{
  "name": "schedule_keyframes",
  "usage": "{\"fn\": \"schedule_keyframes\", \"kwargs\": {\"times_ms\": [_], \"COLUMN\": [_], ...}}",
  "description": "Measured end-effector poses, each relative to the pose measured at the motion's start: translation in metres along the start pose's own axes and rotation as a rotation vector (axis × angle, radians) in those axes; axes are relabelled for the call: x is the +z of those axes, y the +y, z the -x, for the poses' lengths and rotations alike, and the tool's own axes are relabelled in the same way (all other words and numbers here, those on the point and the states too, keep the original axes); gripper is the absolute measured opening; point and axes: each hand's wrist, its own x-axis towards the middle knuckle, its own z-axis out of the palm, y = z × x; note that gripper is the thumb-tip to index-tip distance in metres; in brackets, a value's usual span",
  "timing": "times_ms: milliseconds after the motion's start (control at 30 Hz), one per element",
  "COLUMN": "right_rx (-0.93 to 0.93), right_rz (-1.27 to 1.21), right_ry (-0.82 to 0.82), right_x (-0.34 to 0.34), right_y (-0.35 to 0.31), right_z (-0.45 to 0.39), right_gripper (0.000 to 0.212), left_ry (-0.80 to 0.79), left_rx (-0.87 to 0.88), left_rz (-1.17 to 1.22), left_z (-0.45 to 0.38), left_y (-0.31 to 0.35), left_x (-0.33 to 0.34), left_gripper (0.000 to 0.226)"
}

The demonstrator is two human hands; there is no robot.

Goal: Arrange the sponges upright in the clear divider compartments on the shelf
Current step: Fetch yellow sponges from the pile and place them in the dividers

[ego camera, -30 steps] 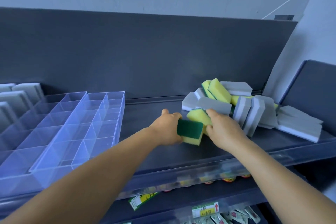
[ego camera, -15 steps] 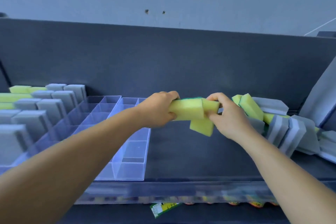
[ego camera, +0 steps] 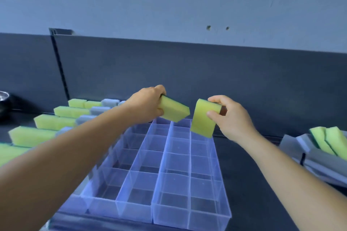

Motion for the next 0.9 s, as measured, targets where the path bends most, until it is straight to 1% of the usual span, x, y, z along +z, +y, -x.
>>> {"fn": "schedule_keyframes", "kwargs": {"times_ms": [133, 233, 433, 667, 767, 833, 900], "right_rx": [-0.018, -0.022, -0.053, -0.068, -0.051, -0.066, -0.093], "right_rz": [0.026, 0.057, 0.100, 0.245, 0.311, 0.389, 0.476], "right_ry": [0.006, 0.013, -0.026, -0.111, -0.132, -0.151, -0.178], "right_x": [0.036, 0.060, 0.102, 0.135, 0.144, 0.147, 0.151], "right_y": [-0.016, -0.024, -0.033, -0.029, -0.023, -0.019, -0.016], "right_z": [-0.027, -0.045, -0.072, -0.083, -0.084, -0.084, -0.084], "right_gripper": [0.034, 0.033, 0.032, 0.029, 0.027, 0.024, 0.021], "left_ry": [-0.010, -0.024, -0.065, -0.135, -0.149, -0.164, -0.195], "left_rx": [-0.018, -0.005, 0.040, 0.109, 0.114, 0.117, 0.143], "left_rz": [-0.053, -0.103, -0.208, -0.317, -0.297, -0.292, -0.355], "left_z": [-0.016, -0.030, -0.055, -0.073, -0.077, -0.078, -0.079], "left_y": [-0.035, -0.056, -0.088, -0.100, -0.100, -0.097, -0.095], "left_x": [-0.003, -0.002, 0.010, 0.034, 0.041, 0.045, 0.048], "left_gripper": [0.033, 0.033, 0.035, 0.032, 0.039, 0.039, 0.035]}}
